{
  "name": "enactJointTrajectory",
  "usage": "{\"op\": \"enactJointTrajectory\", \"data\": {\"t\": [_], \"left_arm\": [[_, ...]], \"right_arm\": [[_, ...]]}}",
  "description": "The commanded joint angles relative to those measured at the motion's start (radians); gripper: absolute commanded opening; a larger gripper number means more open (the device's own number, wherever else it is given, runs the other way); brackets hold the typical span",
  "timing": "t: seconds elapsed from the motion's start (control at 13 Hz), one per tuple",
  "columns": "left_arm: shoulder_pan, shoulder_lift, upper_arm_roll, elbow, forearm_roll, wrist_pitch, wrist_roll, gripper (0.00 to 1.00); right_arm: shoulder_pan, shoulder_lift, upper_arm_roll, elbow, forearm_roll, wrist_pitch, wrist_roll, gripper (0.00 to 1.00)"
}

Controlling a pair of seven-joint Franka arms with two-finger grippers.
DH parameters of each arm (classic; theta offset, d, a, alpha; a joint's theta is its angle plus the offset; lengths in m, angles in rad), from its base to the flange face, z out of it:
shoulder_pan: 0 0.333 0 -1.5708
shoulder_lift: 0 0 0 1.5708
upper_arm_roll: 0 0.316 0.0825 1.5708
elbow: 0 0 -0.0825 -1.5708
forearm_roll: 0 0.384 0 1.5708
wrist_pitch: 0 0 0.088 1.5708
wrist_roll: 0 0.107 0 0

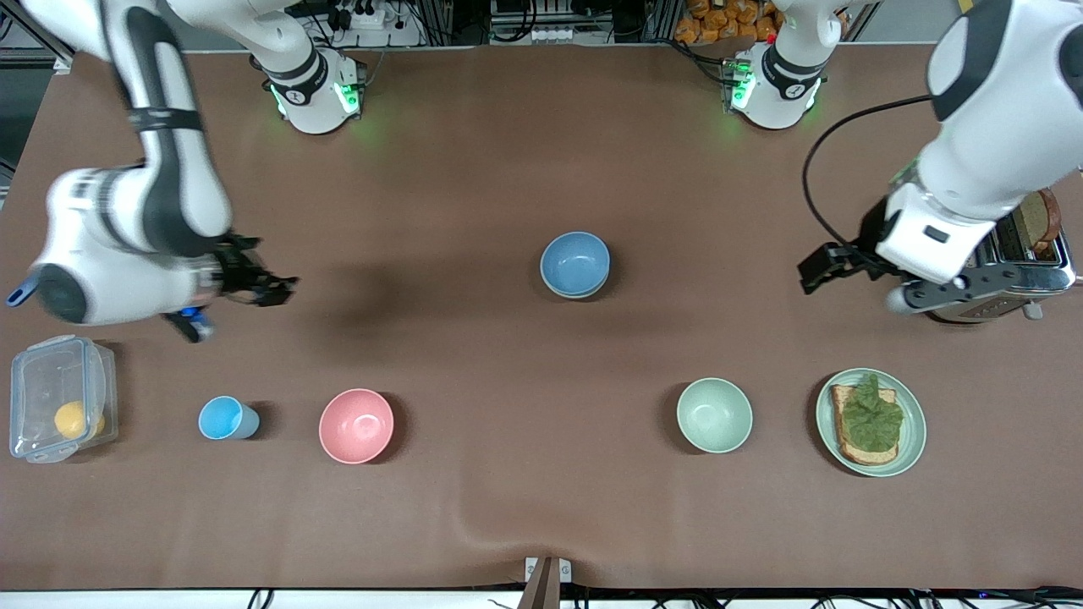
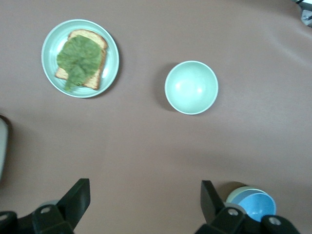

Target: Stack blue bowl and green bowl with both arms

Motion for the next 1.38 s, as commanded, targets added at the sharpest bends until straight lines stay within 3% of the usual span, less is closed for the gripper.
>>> {"op": "enactJointTrajectory", "data": {"t": [0.0,0.15,0.31,0.54,0.85,1.08,1.31], "left_arm": [[-0.091,-0.041,0.123,0.009,0.0,-0.051,0.087,1.0],[-0.16,-0.052,0.217,0.03,-0.018,-0.086,0.144,1.0],[-0.169,-0.052,0.23,0.042,-0.017,-0.112,0.156,1.0],[-0.169,-0.074,0.262,0.042,-0.02,-0.127,0.216,1.0],[-0.189,-0.089,0.297,0.042,-0.024,-0.143,0.232,1.0],[-0.191,-0.094,0.299,0.042,-0.024,-0.161,0.232,1.0],[-0.191,-0.097,0.297,0.044,-0.023,-0.179,0.232,1.0]], "right_arm": [[-0.14,-0.045,0.077,0.019,-0.095,-0.015,-0.181,1.0],[-0.238,-0.09,0.155,0.041,-0.159,-0.01,-0.281,1.0],[-0.312,-0.153,0.244,0.051,-0.178,-0.01,-0.3,1.0],[-0.426,-0.282,0.432,0.053,-0.188,0.0,-0.303,1.0],[-0.541,-0.391,0.587,0.088,-0.173,0.022,-0.373,1.0],[-0.497,-0.388,0.592,0.194,-0.178,-0.029,-0.394,1.0],[-0.431,-0.381,0.568,0.206,-0.182,-0.003,-0.395,1.0]]}}
